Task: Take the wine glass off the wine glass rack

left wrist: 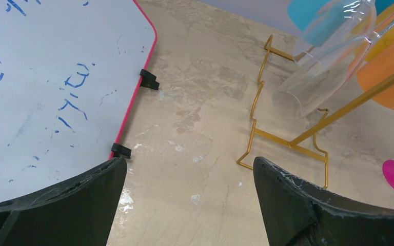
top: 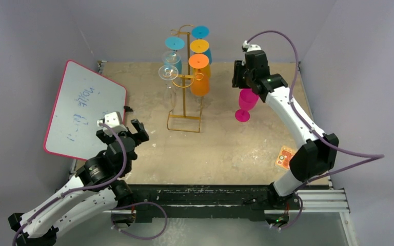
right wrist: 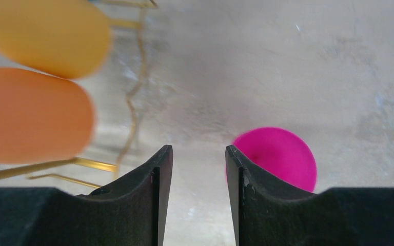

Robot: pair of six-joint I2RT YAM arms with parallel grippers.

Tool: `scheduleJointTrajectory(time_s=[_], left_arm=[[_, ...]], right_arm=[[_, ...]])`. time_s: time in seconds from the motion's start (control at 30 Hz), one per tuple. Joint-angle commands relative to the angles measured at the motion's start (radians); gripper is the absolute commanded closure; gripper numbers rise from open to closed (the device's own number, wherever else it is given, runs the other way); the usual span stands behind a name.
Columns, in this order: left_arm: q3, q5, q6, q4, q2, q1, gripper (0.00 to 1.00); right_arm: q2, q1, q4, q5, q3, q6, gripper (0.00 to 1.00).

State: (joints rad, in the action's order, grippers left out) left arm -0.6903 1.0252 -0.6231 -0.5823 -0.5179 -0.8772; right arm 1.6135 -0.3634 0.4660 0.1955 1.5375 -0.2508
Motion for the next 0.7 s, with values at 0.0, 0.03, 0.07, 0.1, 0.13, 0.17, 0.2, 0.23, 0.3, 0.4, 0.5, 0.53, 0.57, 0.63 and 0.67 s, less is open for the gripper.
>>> scheduleJointTrajectory(time_s=[0.0,0.03,0.07,0.1,0.13,0.17,0.2,0.23,0.3,0.4,0.5,0.53,0.57,0.63,0.67], left_arm=[[-0.018,-0.002,0.025,0.033,0.004,0.003,0.06],[-0.019,-0.003,0.026,0.033,0.003,0.003,0.06],[-0.020,-0.001,0.028,0.034,0.003,0.003,0.06],[-0.020,0.000,0.028,0.034,0.004,0.003,0.06],[-0.019,0.002,0.027,0.034,0.005,0.003,0.06],[-0.018,0.002,0.028,0.035,0.005,0.003,0.06],[-0.018,0.002,0.028,0.034,0.006,0.003,0.06],[-0.018,0.002,0.027,0.033,0.007,0.003,0.06],[-0.018,0.000,0.027,0.036,0.007,0.003,0.06],[-0.017,0.000,0.028,0.037,0.005,0.003,0.06],[-0.018,-0.002,0.029,0.038,0.003,0.003,0.06],[-0.018,-0.002,0.031,0.037,0.002,0.003,0.06],[-0.020,-0.002,0.031,0.036,0.002,0.003,0.06],[-0.020,-0.002,0.030,0.035,0.004,0.003,0.06],[-0.018,-0.001,0.030,0.035,0.005,0.003,0.06]], right_arm=[[-0.072,0.000,-0.095,-0.156,0.099,-0.100,0.53],[-0.079,0.000,-0.124,-0.200,0.106,-0.126,0.52],[-0.087,0.000,-0.155,-0.244,0.109,-0.151,0.51],[-0.094,0.000,-0.183,-0.294,0.109,-0.174,0.50],[-0.102,0.000,-0.224,-0.335,0.102,-0.174,0.50],[-0.109,0.000,-0.267,-0.382,0.088,-0.174,0.50],[-0.114,0.000,-0.317,-0.429,0.074,-0.174,0.50],[-0.115,0.000,-0.362,-0.479,0.064,-0.174,0.50],[-0.105,0.000,-0.433,-0.564,0.050,-0.427,0.44],[-0.080,0.000,-0.489,-0.642,0.054,-0.534,0.43],[-0.051,0.001,-0.567,-0.713,0.043,-0.616,0.42],[-0.039,0.001,-0.578,-0.727,0.045,-0.643,0.42],[-0.024,0.001,-0.583,-0.747,0.051,-0.658,0.42],[0.005,0.001,-0.573,-0.763,0.077,-0.676,0.42],[0.017,0.001,-0.563,-0.765,0.087,-0.682,0.42]])
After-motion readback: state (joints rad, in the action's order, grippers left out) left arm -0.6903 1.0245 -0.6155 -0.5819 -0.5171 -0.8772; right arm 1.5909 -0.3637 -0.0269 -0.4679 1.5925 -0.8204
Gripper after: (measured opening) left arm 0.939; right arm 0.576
